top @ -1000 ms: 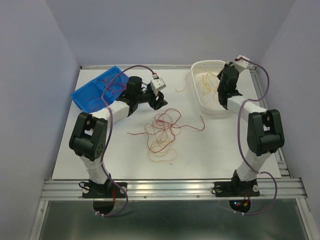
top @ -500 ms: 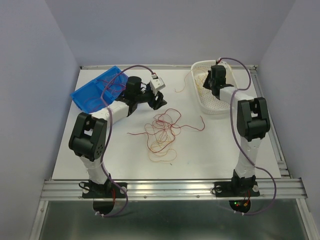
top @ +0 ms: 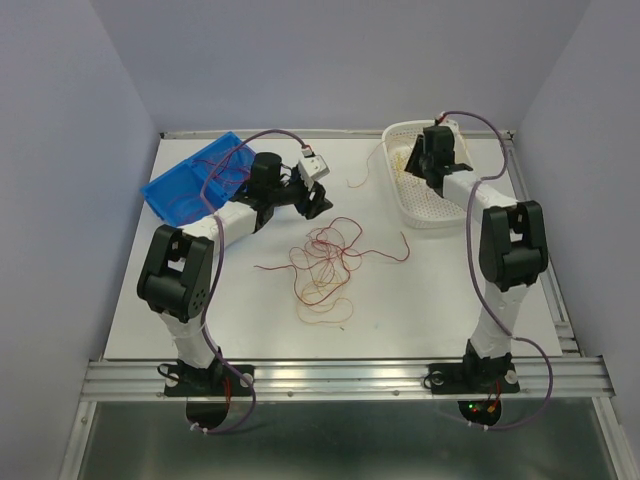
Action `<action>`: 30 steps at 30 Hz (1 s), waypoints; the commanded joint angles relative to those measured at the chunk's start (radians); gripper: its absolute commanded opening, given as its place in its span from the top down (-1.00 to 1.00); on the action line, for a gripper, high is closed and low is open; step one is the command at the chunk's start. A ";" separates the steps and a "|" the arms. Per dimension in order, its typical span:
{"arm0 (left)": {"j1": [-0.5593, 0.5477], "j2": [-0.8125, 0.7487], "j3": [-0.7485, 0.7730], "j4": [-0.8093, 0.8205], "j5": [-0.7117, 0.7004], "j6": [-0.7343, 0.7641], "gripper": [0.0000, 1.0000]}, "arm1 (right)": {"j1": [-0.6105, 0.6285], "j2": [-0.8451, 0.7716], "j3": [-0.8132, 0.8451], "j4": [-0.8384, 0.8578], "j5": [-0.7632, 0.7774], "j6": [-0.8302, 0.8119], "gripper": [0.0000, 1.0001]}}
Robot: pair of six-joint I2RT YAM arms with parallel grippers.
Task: Untangle the cables
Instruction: Place the cable in the bin.
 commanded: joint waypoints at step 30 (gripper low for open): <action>0.105 -0.092 -0.042 0.149 -0.016 -0.142 -0.36 | 0.278 0.346 0.498 -0.086 0.383 0.117 -0.20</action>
